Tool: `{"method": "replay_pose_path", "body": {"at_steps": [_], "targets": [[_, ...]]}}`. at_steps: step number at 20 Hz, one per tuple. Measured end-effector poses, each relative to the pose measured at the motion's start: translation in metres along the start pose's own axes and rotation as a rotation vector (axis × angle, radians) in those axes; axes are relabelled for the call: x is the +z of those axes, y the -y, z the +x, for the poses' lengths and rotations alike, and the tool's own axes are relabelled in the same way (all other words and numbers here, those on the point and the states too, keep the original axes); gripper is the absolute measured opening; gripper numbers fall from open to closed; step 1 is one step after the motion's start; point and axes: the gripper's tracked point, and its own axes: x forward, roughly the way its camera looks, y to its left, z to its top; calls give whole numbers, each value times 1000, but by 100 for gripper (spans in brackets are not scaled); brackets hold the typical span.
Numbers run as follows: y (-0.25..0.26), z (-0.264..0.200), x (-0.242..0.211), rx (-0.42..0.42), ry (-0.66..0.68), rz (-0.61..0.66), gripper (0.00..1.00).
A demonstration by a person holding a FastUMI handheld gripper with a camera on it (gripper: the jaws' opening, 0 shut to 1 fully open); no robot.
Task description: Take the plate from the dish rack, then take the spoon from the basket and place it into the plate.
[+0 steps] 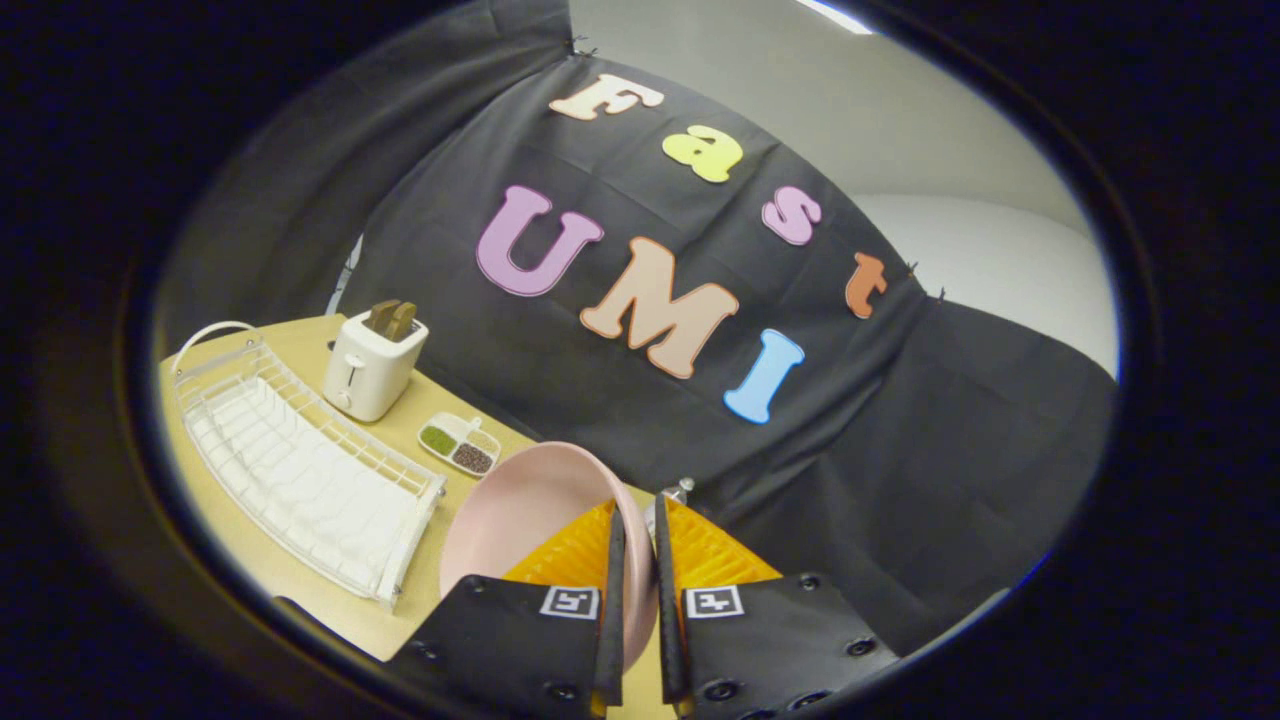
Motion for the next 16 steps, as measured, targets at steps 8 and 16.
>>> {"method": "replay_pose_path", "body": {"at_steps": [8,16], "targets": [[-42,-13,-110,126,-114,34,18],[-60,-8,-183,218,-230,162,15]]}}
